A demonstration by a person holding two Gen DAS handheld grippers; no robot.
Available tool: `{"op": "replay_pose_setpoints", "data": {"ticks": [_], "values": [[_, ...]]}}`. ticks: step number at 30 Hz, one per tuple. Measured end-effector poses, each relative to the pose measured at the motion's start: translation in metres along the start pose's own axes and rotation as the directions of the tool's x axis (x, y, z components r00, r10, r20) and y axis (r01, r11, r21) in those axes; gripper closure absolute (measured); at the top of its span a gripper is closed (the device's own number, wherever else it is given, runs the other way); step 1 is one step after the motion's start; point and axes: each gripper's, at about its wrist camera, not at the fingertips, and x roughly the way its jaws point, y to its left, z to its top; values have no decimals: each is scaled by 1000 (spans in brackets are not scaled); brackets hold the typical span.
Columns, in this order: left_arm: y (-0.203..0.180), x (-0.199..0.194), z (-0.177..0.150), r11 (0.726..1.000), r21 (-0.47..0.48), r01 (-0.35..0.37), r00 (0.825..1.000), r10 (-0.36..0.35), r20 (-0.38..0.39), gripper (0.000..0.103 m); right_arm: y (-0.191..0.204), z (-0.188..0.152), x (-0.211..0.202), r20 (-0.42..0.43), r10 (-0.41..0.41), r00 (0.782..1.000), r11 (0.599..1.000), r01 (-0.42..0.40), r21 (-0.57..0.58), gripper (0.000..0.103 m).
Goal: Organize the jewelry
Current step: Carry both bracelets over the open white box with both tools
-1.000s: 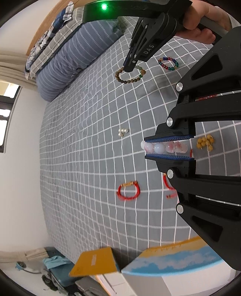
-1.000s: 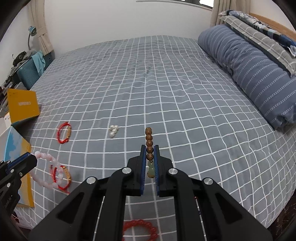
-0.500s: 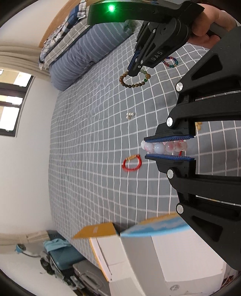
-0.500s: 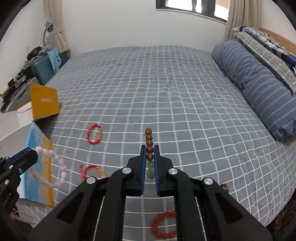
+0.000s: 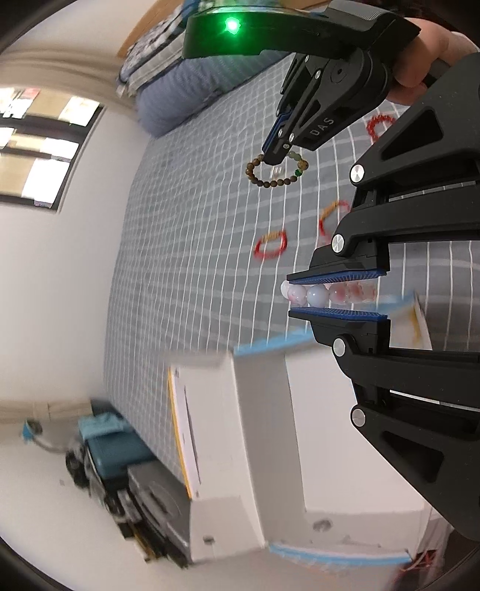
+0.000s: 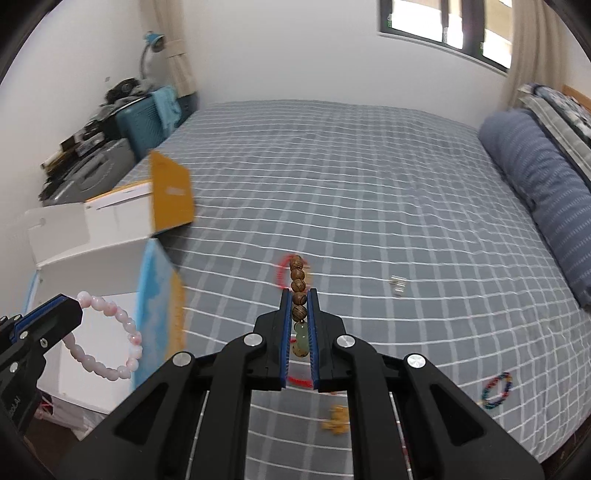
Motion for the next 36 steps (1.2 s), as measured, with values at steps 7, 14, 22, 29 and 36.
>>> {"op": "replay_pose_setpoints", "data": {"ticks": [7, 14, 22, 29, 36], "values": [[76, -14, -11, 992, -92, -92, 996, 92, 2, 91, 88, -1, 0, 8, 96, 995, 992, -95, -85, 95], [141, -15, -29, 973, -158, -170, 985, 167, -32, 91, 164, -15, 22, -38, 143, 989, 974, -148, -170, 95], [182, 11, -46, 960, -170, -222, 973, 207, -102, 91, 212, -35, 67, -136, 150, 979, 965, -175, -196, 95], [206, 34, -57, 952, -187, -240, 963, 210, -168, 91, 221, -41, 93, -203, 139, 969, 964, -179, -195, 95], [221, 50, -62, 945, -210, -252, 955, 208, -211, 91, 227, -47, 98, -217, 125, 968, 962, -172, -214, 95]]}}
